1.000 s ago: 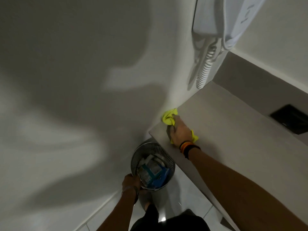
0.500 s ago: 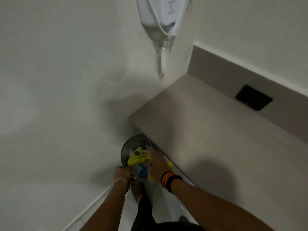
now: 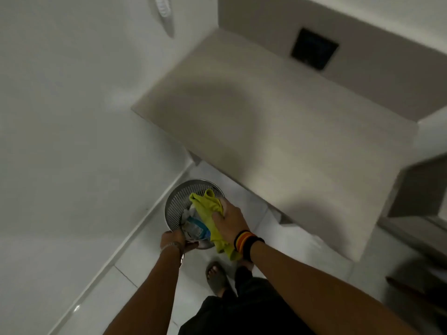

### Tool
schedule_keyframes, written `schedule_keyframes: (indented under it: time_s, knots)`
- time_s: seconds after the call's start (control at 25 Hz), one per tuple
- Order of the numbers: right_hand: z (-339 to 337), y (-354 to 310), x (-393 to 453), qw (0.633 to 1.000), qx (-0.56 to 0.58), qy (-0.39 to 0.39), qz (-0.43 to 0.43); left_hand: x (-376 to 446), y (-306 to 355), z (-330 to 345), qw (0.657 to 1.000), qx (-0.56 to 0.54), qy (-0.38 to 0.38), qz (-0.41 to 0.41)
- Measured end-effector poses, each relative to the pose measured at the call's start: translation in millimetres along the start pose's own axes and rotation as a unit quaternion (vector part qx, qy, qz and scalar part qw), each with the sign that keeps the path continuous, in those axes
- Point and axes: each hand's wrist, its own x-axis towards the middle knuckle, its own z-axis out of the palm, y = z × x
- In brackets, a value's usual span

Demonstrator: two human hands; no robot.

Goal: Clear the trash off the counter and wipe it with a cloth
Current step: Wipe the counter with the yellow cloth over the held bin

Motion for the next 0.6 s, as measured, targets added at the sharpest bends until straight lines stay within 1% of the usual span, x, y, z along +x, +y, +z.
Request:
schedule_keyframes:
  time_s: [0.16, 0.28, 0.4, 0.52, 0.6]
  knots:
    - [20.7, 65.1, -16.9, 0.988, 0.055, 0.043, 0.141, 42.3, -49.2, 7.4, 0.997, 0.061, -0.03, -0.03]
    - [41.4, 117.3, 3.6, 0.974, 0.091, 0.054, 0.2, 89.9, -82.1, 18.6, 0.996, 0.077, -0.04, -0.021]
    - [70.7, 166.8, 42.8, 0.965, 0.124, 0.038, 0.227, 147.8, -108.3, 38.5, 0.994, 0.103, -0.045, 0.008]
    - [102.1, 226.8, 89.9, 0.972, 0.091, 0.027, 0.217, 214.1, -132.9, 65.0, 0.996, 0.072, -0.057, 0.008]
    - [112.9, 263.9, 116.7, 0.973, 0.099, 0.034, 0.207, 252.9, -144.0, 88.9, 0.996, 0.07, -0.051, 0.012]
